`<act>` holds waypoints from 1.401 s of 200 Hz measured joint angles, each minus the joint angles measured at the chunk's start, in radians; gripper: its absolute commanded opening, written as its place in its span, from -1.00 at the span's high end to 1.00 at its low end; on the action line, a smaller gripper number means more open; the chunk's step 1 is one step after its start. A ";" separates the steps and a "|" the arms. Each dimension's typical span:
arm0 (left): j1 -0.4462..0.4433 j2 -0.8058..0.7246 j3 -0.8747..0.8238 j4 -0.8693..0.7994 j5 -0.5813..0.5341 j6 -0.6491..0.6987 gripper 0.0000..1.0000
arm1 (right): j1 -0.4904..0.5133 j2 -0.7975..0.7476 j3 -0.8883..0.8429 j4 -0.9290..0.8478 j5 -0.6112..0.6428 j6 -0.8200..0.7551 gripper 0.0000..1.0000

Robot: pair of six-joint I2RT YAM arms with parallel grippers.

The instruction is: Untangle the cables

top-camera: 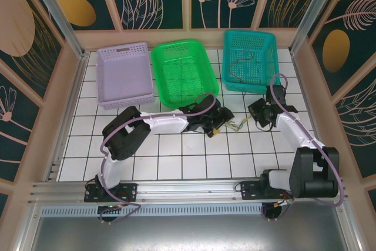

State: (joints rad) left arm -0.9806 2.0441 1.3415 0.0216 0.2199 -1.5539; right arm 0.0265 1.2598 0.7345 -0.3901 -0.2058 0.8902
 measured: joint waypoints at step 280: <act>0.072 -0.582 -0.740 -0.163 -0.347 -0.325 0.81 | 0.164 -0.106 0.127 -0.183 0.031 -0.095 1.00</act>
State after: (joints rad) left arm -0.9081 1.4624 0.6018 -0.1413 -0.1268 -1.8786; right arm 0.1902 1.1542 0.8612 -0.5728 -0.1745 0.7956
